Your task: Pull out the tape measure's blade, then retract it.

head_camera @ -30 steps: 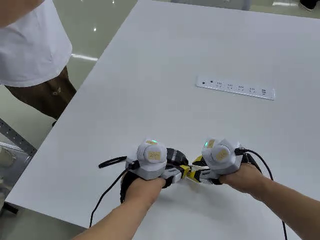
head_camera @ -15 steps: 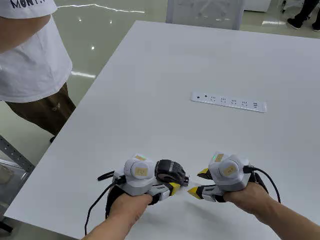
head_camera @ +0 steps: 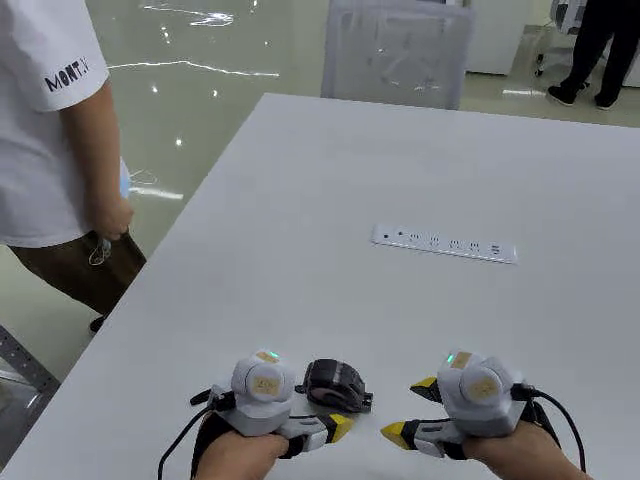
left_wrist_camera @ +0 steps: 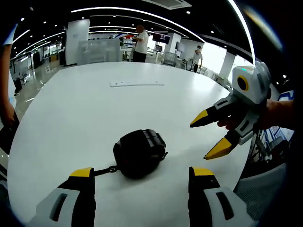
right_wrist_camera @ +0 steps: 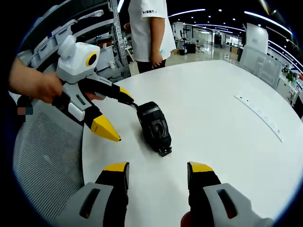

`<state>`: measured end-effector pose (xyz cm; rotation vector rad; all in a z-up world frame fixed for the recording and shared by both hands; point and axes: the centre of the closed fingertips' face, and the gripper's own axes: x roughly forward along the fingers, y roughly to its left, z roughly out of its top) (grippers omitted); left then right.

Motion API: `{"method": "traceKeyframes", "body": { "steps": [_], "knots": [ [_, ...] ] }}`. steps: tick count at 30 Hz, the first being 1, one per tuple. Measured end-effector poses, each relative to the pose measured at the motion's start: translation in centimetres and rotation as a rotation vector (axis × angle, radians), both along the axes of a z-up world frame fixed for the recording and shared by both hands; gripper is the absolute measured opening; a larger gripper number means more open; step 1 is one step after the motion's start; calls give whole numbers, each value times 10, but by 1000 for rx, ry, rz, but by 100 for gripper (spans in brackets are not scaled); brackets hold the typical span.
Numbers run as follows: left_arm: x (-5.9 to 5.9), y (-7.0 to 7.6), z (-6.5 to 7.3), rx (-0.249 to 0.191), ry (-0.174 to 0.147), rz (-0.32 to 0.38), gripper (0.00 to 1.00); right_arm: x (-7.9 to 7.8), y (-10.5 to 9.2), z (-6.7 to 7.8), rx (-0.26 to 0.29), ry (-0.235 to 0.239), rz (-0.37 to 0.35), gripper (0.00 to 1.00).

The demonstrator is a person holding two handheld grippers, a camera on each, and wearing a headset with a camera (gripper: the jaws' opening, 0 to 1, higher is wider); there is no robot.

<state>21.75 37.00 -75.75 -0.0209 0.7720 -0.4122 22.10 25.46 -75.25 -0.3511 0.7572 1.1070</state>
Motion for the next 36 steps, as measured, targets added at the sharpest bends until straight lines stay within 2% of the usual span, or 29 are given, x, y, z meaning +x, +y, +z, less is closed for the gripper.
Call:
{"method": "traceKeyframes", "body": {
  "steps": [11, 13, 18, 28, 36],
  "knots": [
    [-16, 8, 11, -12, -1, -15, 85, -15, -18, 19, 27, 2, -92, 60],
    [-21, 9, 13, -18, 10, -25, 88, -17, -21, 25, 35, 1, -114, 64],
    [-32, 15, 19, -13, 9, -34, 90, -27, -28, 36, 43, -10, -136, 71],
    [-54, 21, 32, -8, -8, -61, 94, -48, -49, 55, 63, -16, -206, 81],
    [-70, 23, 43, -15, -21, -90, 98, -66, -66, 68, 52, -19, -243, 88]
  ]
}}
